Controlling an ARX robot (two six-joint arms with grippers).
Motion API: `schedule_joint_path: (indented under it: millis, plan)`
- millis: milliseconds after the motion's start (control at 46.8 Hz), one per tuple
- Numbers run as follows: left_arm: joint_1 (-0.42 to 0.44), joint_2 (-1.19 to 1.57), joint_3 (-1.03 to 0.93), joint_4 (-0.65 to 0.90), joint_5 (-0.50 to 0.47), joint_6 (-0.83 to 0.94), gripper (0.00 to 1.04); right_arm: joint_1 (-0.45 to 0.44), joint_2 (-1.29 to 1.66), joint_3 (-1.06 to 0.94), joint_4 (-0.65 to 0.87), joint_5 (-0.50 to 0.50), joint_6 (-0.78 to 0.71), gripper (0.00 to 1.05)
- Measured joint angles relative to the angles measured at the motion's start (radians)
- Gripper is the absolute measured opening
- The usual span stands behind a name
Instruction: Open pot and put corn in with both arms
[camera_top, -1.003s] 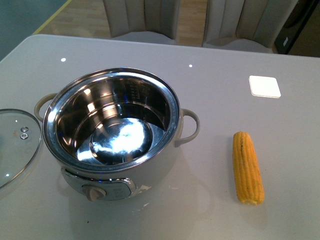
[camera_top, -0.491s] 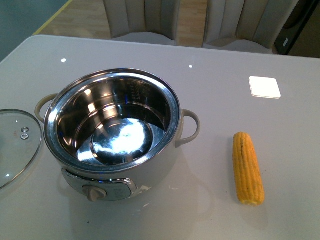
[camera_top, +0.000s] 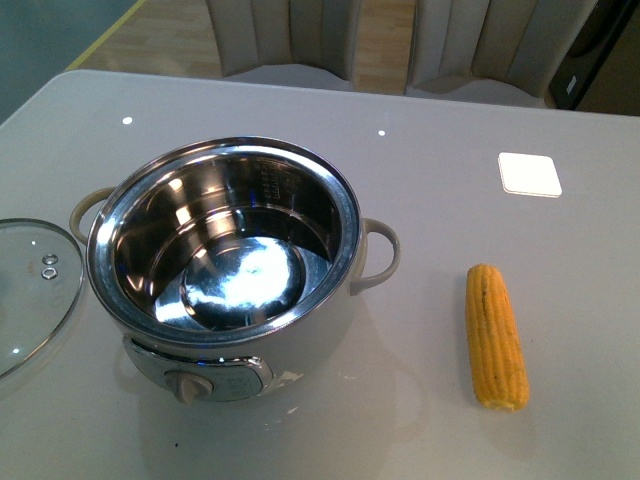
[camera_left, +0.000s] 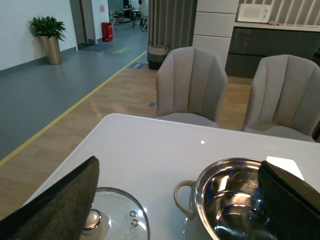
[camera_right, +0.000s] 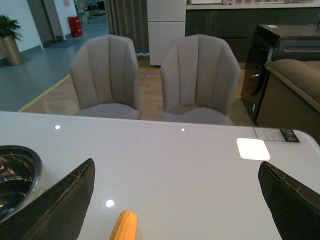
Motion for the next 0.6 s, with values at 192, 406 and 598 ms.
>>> schedule_joint_path:
  millis: [192, 406, 598]
  plan:
    - [0.0, 0.0, 0.0, 0.0, 0.0, 0.002, 0.98, 0.0, 0.0, 0.0, 0.0, 0.0, 0.0, 0.96]
    - [0.0, -0.001, 0.0, -0.001, -0.001, 0.002, 0.98, 0.064, 0.342, 0.12, -0.316, 0.183, 0.26, 0.96]
    - [0.0, -0.001, 0.0, -0.001, 0.0, 0.002, 0.98, 0.158, 0.772, 0.145, 0.029, 0.176, 0.314, 0.96]
